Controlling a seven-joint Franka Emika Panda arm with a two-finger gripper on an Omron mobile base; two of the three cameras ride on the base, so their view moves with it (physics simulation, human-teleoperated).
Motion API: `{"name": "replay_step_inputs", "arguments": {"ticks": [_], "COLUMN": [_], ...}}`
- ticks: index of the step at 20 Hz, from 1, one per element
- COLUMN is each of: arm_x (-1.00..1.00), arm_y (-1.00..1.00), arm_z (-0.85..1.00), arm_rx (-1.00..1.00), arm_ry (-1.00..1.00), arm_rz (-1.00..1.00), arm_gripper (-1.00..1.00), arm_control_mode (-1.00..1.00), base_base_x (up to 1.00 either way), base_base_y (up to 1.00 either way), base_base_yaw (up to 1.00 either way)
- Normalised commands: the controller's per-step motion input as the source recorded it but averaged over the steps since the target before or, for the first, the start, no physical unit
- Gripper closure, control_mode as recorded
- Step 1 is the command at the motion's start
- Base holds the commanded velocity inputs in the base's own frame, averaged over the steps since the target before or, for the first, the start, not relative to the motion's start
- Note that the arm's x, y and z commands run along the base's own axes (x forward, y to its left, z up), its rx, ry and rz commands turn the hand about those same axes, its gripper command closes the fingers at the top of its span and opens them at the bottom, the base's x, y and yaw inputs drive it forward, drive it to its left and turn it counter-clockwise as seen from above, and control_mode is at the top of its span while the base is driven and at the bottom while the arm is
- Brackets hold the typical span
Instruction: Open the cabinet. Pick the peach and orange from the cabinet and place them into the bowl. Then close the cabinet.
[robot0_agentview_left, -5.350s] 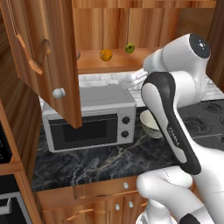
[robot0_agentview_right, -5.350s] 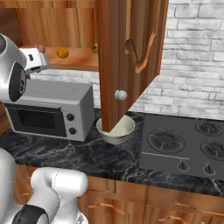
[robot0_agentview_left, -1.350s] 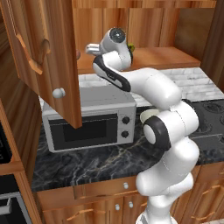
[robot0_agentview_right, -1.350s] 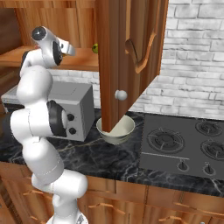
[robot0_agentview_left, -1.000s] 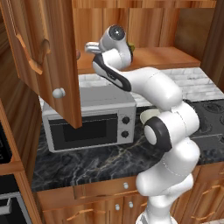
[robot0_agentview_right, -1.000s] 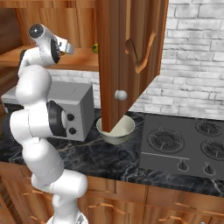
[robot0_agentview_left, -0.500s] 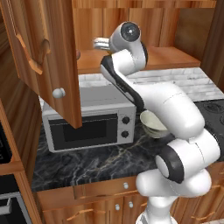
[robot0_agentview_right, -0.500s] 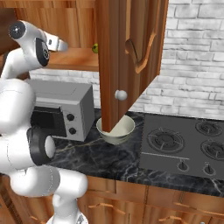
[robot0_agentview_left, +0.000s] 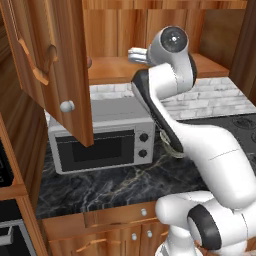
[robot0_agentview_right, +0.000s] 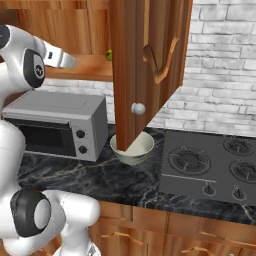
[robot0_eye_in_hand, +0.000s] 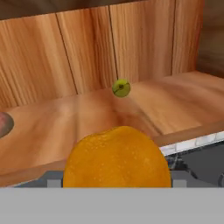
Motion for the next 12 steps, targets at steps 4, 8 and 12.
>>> {"name": "replay_step_inputs", "arguments": {"ticks": [4,8,12], "arm_x": [-1.00,-0.97,-0.18], "arm_y": [-0.32,-0.74,-0.55], "arm_z": [-0.45,-0.33,-0.55], "arm_rx": [0.03,0.09,0.01], "arm_ry": [0.34,0.35,0.14], "arm_rz": [0.00,-0.05,0.06], "arm_gripper": [1.00,1.00,1.00], "arm_control_mode": [-1.00,-1.00,-1.00], "base_base_x": [0.00,0.00,0.00], "base_base_y": [0.00,0.00,0.00], "base_base_yaw": [0.00,0.00,0.00]}}
